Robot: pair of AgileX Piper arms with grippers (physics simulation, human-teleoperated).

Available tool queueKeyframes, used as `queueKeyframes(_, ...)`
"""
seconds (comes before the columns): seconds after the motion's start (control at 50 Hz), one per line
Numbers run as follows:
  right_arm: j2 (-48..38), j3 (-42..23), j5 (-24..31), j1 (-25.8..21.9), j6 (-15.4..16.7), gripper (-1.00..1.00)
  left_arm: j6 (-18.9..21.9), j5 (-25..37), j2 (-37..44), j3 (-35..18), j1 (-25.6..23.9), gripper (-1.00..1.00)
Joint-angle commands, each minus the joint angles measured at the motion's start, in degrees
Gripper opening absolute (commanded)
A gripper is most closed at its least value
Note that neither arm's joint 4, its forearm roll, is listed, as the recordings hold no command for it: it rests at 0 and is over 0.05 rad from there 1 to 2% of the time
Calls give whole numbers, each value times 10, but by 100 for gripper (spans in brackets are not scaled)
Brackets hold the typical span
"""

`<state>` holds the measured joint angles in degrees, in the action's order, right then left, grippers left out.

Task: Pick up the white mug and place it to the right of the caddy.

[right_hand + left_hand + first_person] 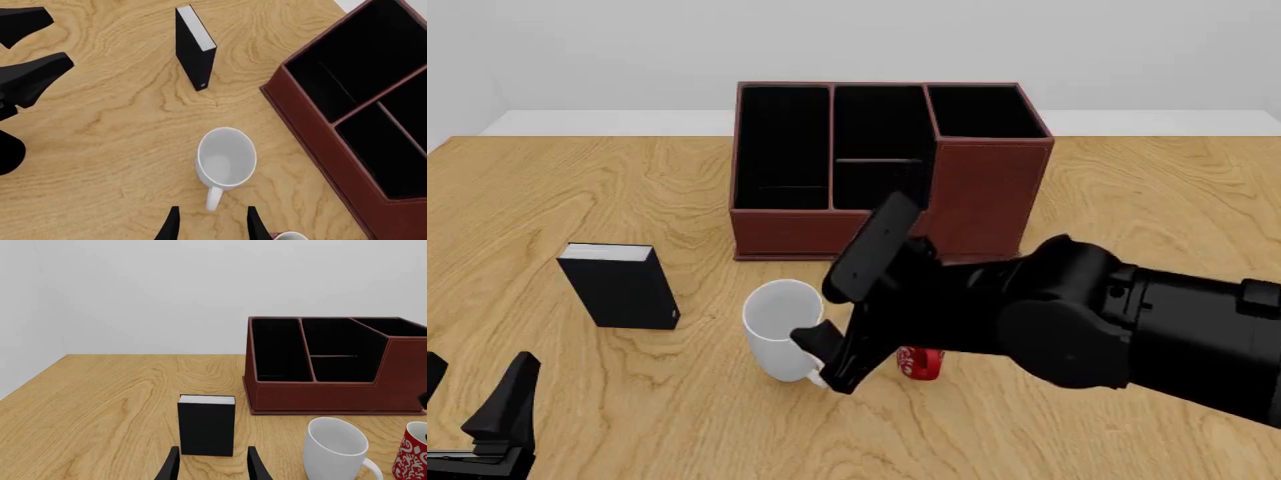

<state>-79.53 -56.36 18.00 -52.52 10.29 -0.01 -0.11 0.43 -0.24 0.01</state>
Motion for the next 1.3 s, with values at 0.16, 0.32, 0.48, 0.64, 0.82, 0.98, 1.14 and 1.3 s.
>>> queueKeyframes(0.16, -27, 10, -22, 4, -14, 100, 0, 0, 0, 0, 0, 100)
queueKeyframes(0.32, -36, 11, -28, 3, -19, 100, 0, 0, 0, 0, 0, 100)
queueKeyframes(0.48, -44, 12, -31, 3, -22, 100, 0, 0, 0, 0, 0, 100)
queueKeyframes(0.64, -54, 13, -36, 3, -28, 100, 0, 0, 0, 0, 0, 100)
queueKeyframes(0.82, -66, 10, -39, 2, -33, 100, 0, 0, 0, 0, 0, 100)
queueKeyframes(0.98, -78, 12, -47, 3, -39, 100, 0, 0, 0, 0, 0, 100)
queueKeyframes(1.14, -86, 12, -46, 8, -40, 100, 0, 0, 0, 0, 0, 100)
queueKeyframes(1.3, -97, 17, -53, 12, -41, 100, 0, 0, 0, 0, 0, 100)
